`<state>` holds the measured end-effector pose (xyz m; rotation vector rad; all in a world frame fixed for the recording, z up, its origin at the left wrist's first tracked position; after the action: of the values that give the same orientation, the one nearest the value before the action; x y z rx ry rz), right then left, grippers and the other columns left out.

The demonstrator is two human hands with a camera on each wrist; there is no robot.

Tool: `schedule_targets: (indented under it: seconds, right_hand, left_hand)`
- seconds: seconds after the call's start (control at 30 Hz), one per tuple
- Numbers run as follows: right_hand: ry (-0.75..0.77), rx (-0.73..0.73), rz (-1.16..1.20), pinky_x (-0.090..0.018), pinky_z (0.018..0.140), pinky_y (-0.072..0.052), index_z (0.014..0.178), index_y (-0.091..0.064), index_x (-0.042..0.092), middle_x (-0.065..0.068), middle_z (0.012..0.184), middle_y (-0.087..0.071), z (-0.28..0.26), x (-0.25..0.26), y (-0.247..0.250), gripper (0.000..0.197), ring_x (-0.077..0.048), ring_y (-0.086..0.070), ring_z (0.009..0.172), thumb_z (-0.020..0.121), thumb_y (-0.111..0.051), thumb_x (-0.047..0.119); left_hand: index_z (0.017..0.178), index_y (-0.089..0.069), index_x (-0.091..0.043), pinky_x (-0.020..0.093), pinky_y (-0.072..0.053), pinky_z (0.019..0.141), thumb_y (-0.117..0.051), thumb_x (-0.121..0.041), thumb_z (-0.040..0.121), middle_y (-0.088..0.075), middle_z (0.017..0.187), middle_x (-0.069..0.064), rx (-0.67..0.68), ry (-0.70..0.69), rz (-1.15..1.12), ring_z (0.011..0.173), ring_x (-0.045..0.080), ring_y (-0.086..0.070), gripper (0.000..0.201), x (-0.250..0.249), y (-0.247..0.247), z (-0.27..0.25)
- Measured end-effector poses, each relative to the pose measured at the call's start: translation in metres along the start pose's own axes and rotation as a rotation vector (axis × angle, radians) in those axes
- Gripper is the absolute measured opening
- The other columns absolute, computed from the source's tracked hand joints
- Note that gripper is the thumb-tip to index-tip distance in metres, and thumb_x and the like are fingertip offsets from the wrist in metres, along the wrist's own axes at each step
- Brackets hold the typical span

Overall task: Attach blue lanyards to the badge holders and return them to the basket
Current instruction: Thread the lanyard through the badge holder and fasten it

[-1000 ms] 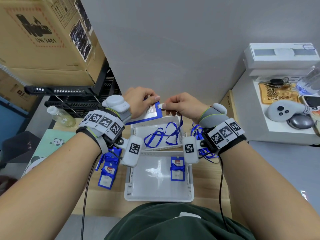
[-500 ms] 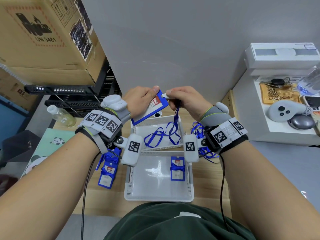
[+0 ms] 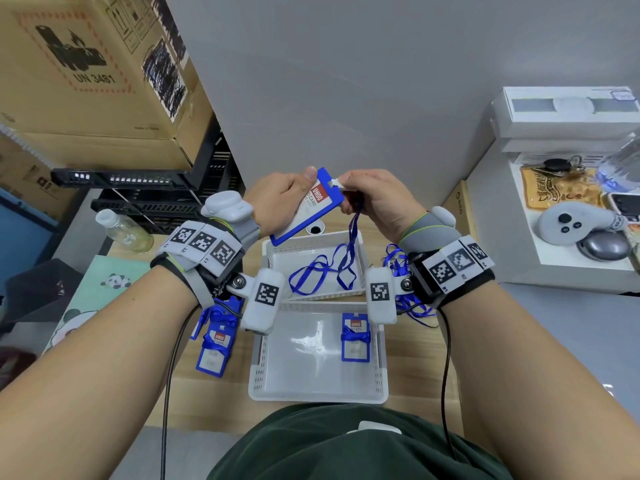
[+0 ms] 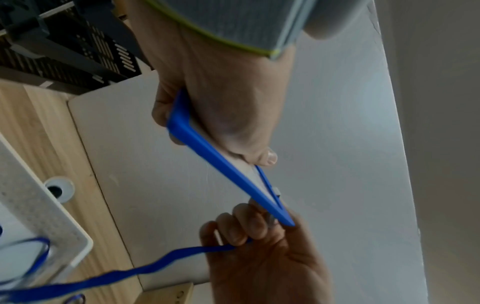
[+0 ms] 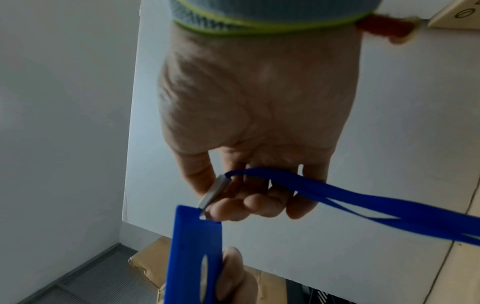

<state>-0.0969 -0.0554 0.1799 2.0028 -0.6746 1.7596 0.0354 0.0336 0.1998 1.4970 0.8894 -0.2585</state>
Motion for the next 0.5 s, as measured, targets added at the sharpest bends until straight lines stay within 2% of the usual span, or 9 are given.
schedule_targets:
  seconds: [0.03,0.1,0.13,0.2,0.27,0.33,0.37,0.43,0.5]
  right_hand:
    - [-0.018,-0.015,0.017,-0.028,0.065,-0.040,0.070,-0.060,0.009,-0.003,0.059,-0.056,0.001,-0.002,0.000,0.033,-0.018,-0.046,0.059,0.093,-0.049,0.030]
    - [-0.054,-0.042,0.026,-0.031,0.069,-0.044,0.084,-0.059,0.010,-0.004,0.063,-0.056,0.002,-0.007,-0.001,0.040,-0.019,-0.049,0.061,0.096,-0.046,0.046]
    - [-0.044,-0.052,0.004,-0.032,0.071,-0.047,0.092,-0.059,0.011,-0.004,0.066,-0.057,0.002,-0.010,-0.002,0.039,-0.019,-0.052,0.063,0.098,-0.045,0.047]
    - [0.015,-0.053,-0.077,-0.035,0.080,-0.053,0.101,-0.058,0.012,-0.005,0.074,-0.062,-0.001,-0.012,-0.005,0.026,-0.021,-0.061,0.072,0.100,-0.050,0.037]
    - [0.048,-0.035,-0.147,-0.039,0.093,-0.053,0.101,-0.060,0.009,-0.005,0.084,-0.067,-0.002,-0.016,-0.010,0.015,-0.020,-0.065,0.084,0.099,-0.055,0.023]
    - [0.034,-0.037,-0.225,-0.044,0.100,-0.049,0.098,-0.066,0.015,-0.001,0.094,-0.070,-0.001,-0.018,-0.016,0.015,-0.018,-0.066,0.095,0.100,-0.053,0.022]
    - [0.019,-0.038,-0.260,-0.045,0.101,-0.048,0.100,-0.067,0.017,0.001,0.099,-0.071,0.001,-0.019,-0.018,0.018,-0.018,-0.065,0.102,0.101,-0.051,0.025]
    - [0.002,-0.041,-0.283,-0.045,0.100,-0.048,0.110,-0.064,0.017,0.002,0.107,-0.069,0.003,-0.019,-0.025,0.020,-0.017,-0.063,0.106,0.099,-0.053,0.029]
    - [0.033,-0.100,-0.284,-0.044,0.098,-0.050,0.119,-0.057,0.016,0.003,0.110,-0.065,0.004,-0.017,-0.027,0.034,-0.015,-0.062,0.104,0.090,-0.065,0.032]
  left_hand:
    - [0.065,-0.049,-0.018,0.022,-0.037,0.053,-0.024,-0.053,0.100,-0.054,0.055,-0.006,-0.006,0.013,-0.025,0.046,0.003,-0.050,0.056,-0.001,0.000,0.000]
    - [0.069,-0.056,-0.012,0.023,-0.035,0.051,-0.022,-0.055,0.100,-0.051,0.046,-0.007,-0.032,0.047,-0.116,0.037,0.000,-0.046,0.063,-0.001,0.001,0.002]
    - [0.074,-0.059,-0.008,0.024,-0.035,0.051,-0.022,-0.057,0.099,-0.049,0.042,-0.009,-0.048,0.068,-0.165,0.034,0.000,-0.044,0.066,-0.002,0.002,0.003]
    - [0.068,-0.056,-0.012,0.023,-0.035,0.049,-0.024,-0.060,0.098,-0.046,0.036,-0.011,-0.077,0.115,-0.251,0.031,-0.001,-0.040,0.064,-0.003,0.005,0.004]
    - [0.063,-0.052,-0.021,0.016,-0.035,0.042,-0.031,-0.056,0.099,-0.049,0.036,-0.013,-0.077,0.142,-0.372,0.031,-0.001,-0.042,0.055,-0.005,0.006,0.005]
    - [0.075,-0.058,-0.016,0.010,-0.035,0.040,-0.041,-0.049,0.099,-0.058,0.046,-0.011,-0.048,0.152,-0.506,0.037,0.000,-0.050,0.044,-0.006,0.005,0.006]
    - [0.085,-0.061,-0.011,0.011,-0.039,0.045,-0.046,-0.048,0.097,-0.063,0.056,-0.007,-0.033,0.148,-0.554,0.043,0.004,-0.055,0.042,-0.008,0.004,0.006]
    - [0.102,-0.062,-0.001,0.021,-0.046,0.061,-0.053,-0.054,0.088,-0.068,0.079,0.008,-0.031,0.129,-0.590,0.062,0.015,-0.062,0.056,-0.007,0.002,0.006]
    - [0.109,-0.060,0.003,0.031,-0.049,0.072,-0.054,-0.055,0.087,-0.070,0.091,0.013,-0.028,0.112,-0.596,0.075,0.022,-0.064,0.062,-0.008,0.000,0.005]
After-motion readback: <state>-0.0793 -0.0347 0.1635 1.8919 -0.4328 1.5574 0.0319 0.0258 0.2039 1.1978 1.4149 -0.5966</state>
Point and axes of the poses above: each hand's wrist, its own z-axis towards the middle knuckle, its own y-axis out of the back of the hand, x = y × z, the point moved 5 cm from there along z, towards the middle knuckle
